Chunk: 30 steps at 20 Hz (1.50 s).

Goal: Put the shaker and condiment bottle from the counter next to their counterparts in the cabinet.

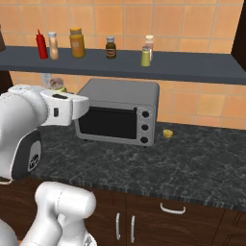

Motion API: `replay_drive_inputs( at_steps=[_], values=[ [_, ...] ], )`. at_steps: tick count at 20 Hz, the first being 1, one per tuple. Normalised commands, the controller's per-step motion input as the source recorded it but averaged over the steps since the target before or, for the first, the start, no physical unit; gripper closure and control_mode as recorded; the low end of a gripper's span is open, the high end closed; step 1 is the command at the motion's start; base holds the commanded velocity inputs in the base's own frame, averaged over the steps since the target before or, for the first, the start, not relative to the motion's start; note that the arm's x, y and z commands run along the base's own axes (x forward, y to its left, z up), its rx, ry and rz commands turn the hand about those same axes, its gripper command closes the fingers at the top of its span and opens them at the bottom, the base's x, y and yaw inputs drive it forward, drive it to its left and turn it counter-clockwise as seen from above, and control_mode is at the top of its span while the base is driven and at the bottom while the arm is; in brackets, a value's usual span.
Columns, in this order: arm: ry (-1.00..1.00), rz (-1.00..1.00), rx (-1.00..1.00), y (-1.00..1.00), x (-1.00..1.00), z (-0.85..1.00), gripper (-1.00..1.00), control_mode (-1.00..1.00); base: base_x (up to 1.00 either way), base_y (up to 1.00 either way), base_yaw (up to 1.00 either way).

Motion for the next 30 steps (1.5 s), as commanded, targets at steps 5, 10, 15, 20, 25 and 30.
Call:
replay_drive_inputs(
  at_steps=[5,10,15,20,25,30],
  values=[
    [0.01,-0.17,0.0,-0.03,0.04,0.79,1.0,-1.0,0.0,0.0,0.0],
    [0.21,-0.1,0.01,0.0,0.43,0.16,1.0,-1.0,0.0,0.0,0.0],
    [0.11,-0.04,0.01,-0.03,0.24,-0.01,1.0,-1.0,0.0,0.0,0.0],
    [0.0,-0.02,0.0,-0.11,0.54,0.0,1.0,-1.0,0.0,0.0,0.0],
    [-0.08,-0.16,-0.09,-0.05,0.55,-0.35,1.0,-1.0,0.0,0.0,0.0],
    [0.08,-0.06,0.01,-0.02,0.39,-0.21,1.0,-1.0,0.0,0.0,0.0]
  ],
)
